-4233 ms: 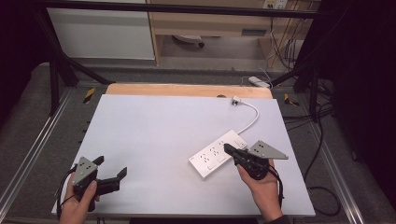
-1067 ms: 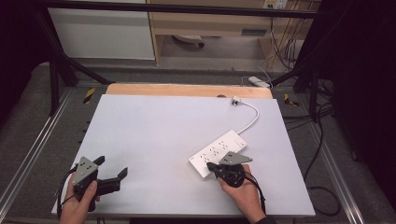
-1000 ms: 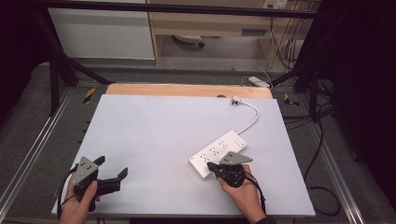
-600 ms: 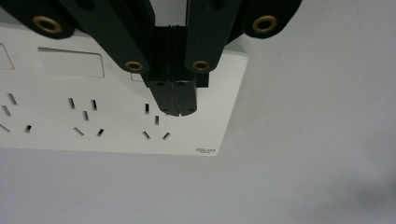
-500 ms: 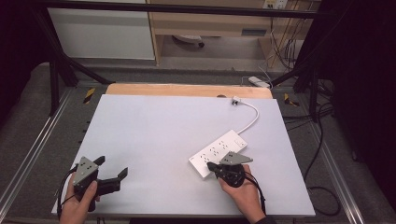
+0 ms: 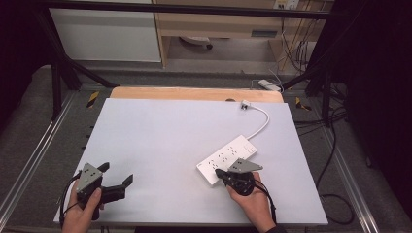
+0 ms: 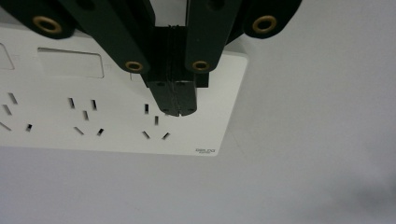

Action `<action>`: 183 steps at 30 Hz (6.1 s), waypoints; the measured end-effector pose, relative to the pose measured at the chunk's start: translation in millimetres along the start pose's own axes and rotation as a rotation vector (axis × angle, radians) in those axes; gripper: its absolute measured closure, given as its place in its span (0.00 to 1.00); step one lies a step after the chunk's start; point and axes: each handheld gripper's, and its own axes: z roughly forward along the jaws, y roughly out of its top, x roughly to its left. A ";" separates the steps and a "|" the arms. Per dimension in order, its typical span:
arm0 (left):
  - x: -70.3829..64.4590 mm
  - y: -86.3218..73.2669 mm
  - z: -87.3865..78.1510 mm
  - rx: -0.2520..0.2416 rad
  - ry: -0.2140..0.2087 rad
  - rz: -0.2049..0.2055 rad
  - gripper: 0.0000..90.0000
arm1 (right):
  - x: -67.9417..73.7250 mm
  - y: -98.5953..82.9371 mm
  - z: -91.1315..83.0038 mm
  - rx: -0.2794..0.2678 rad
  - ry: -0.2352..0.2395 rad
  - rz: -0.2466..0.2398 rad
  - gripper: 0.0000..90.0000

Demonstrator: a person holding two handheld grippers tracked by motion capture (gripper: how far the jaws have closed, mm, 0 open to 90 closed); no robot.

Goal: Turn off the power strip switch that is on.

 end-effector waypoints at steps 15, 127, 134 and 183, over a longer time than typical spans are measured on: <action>-0.1 0.2 0.2 0.000 0.001 0.007 0.06 | 1.9 2.3 -1.4 -0.029 0.031 -0.012 1.00; 1.2 -1.2 0.3 0.000 0.014 -0.019 0.06 | -28.3 41.7 -33.2 -0.234 -0.103 0.060 0.03; 1.3 -1.2 0.2 -0.002 0.014 -0.018 0.06 | -34.3 46.9 -50.4 -0.277 -0.138 0.066 0.03; 1.3 -1.5 -0.6 -0.001 0.013 -0.019 0.06 | -83.9 -10.5 -158.0 -0.370 -0.348 0.077 0.03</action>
